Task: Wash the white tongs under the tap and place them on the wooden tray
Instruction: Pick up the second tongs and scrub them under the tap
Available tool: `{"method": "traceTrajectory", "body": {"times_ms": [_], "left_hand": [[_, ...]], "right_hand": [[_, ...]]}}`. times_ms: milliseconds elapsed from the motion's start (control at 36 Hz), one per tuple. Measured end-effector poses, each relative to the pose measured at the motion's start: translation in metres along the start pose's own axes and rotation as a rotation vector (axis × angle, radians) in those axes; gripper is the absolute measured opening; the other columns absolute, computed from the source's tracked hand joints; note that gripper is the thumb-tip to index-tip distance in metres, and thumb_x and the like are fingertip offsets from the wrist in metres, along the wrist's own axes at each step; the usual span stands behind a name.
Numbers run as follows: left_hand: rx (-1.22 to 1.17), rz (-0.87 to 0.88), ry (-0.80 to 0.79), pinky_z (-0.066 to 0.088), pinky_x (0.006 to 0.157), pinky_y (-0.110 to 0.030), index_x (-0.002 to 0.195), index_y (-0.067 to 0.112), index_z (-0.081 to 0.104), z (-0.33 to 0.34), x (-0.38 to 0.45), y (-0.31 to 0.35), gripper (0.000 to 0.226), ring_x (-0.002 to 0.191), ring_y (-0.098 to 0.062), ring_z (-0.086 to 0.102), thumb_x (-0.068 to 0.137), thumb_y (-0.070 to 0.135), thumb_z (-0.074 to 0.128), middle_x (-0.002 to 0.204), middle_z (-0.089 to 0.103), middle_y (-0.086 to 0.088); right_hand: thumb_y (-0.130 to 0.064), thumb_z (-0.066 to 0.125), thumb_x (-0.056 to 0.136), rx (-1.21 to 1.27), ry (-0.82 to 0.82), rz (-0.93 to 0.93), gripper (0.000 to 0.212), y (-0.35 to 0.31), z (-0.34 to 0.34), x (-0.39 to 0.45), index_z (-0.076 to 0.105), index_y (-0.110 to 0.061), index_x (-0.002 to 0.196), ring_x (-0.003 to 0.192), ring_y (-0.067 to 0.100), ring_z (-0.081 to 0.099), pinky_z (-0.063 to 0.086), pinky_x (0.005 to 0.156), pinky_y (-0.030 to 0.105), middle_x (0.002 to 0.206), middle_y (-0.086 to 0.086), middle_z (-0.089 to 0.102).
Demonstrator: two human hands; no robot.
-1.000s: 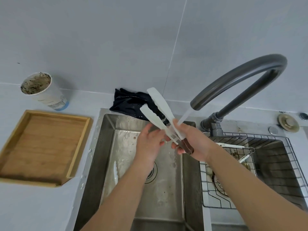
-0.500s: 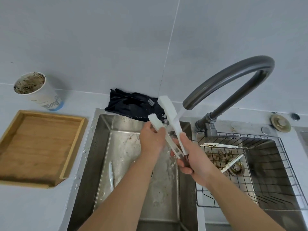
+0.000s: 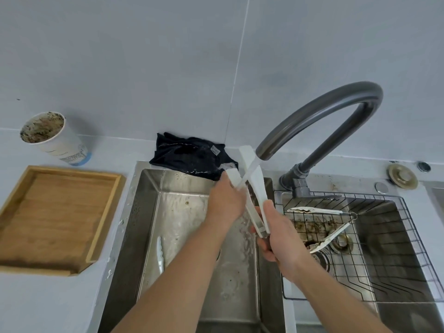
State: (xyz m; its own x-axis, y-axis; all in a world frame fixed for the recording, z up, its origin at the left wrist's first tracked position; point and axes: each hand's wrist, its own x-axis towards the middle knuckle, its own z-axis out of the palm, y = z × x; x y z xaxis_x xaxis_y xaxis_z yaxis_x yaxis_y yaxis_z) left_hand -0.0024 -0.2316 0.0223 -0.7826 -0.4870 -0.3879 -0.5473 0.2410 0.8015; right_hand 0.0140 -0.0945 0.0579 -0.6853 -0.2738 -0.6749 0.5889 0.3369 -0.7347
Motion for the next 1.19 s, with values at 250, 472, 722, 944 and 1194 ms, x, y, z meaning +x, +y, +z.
{"method": "traceTrajectory", "body": {"times_ms": [250, 472, 722, 944, 1194], "left_hand": [[-0.026, -0.035, 0.147, 0.031, 0.047, -0.018, 0.086, 0.01, 0.054, -0.016, 0.008, -0.003, 0.017, 0.062, -0.01, 0.05, 0.098, 0.023, 0.052, 0.075, 0.057, 0.001], [-0.316, -0.136, 0.136, 0.048, 0.042, -0.02, 0.068, 0.007, 0.054, -0.011, 0.001, -0.006, 0.034, 0.053, -0.015, 0.061, 0.1, 0.017, 0.051, 0.065, 0.062, -0.007], [-0.847, -0.315, -0.147, 0.056, 0.062, -0.032, 0.113, 0.01, 0.07, -0.009, -0.026, -0.008, 0.028, 0.076, -0.021, 0.072, 0.105, 0.016, 0.043, 0.09, 0.076, -0.01], [-1.046, -0.319, -0.226, 0.058, 0.073, -0.037, 0.112, 0.006, 0.068, -0.013, -0.045, -0.01, 0.028, 0.077, -0.025, 0.068, 0.106, 0.015, 0.042, 0.09, 0.071, -0.014], [-1.098, -0.323, -0.225, 0.06, 0.077, -0.038, 0.112, 0.009, 0.068, -0.017, -0.064, -0.012, 0.023, 0.082, -0.025, 0.07, 0.104, 0.01, 0.046, 0.097, 0.071, -0.014]], "right_hand": [[-0.066, 0.035, 0.096, 0.008, -0.077, -0.002, 0.073, 0.002, -0.005, -0.003, 0.063, 0.0, 0.111, 0.044, 0.012, 0.034, 0.025, 0.04, 0.021, 0.081, 0.015, 0.05], [-0.064, 0.035, 0.097, -0.078, -0.069, 0.02, 0.072, 0.003, -0.017, -0.015, 0.065, 0.0, 0.111, 0.045, 0.011, 0.037, 0.026, 0.041, 0.022, 0.077, 0.015, 0.05], [-0.061, 0.038, 0.098, -0.056, -0.005, 0.034, 0.065, 0.008, -0.025, -0.019, 0.072, -0.005, 0.102, 0.046, 0.02, 0.038, 0.026, 0.037, 0.024, 0.076, 0.02, 0.059], [-0.055, 0.037, 0.101, 0.017, 0.001, 0.042, 0.057, 0.006, -0.02, -0.027, 0.072, -0.011, 0.106, 0.042, 0.016, 0.045, 0.029, 0.035, 0.02, 0.071, 0.01, 0.068], [-0.058, 0.034, 0.101, 0.086, -0.009, 0.066, 0.062, 0.008, -0.016, -0.043, 0.074, -0.012, 0.106, 0.043, 0.018, 0.048, 0.031, 0.035, 0.022, 0.08, 0.013, 0.073]]}}
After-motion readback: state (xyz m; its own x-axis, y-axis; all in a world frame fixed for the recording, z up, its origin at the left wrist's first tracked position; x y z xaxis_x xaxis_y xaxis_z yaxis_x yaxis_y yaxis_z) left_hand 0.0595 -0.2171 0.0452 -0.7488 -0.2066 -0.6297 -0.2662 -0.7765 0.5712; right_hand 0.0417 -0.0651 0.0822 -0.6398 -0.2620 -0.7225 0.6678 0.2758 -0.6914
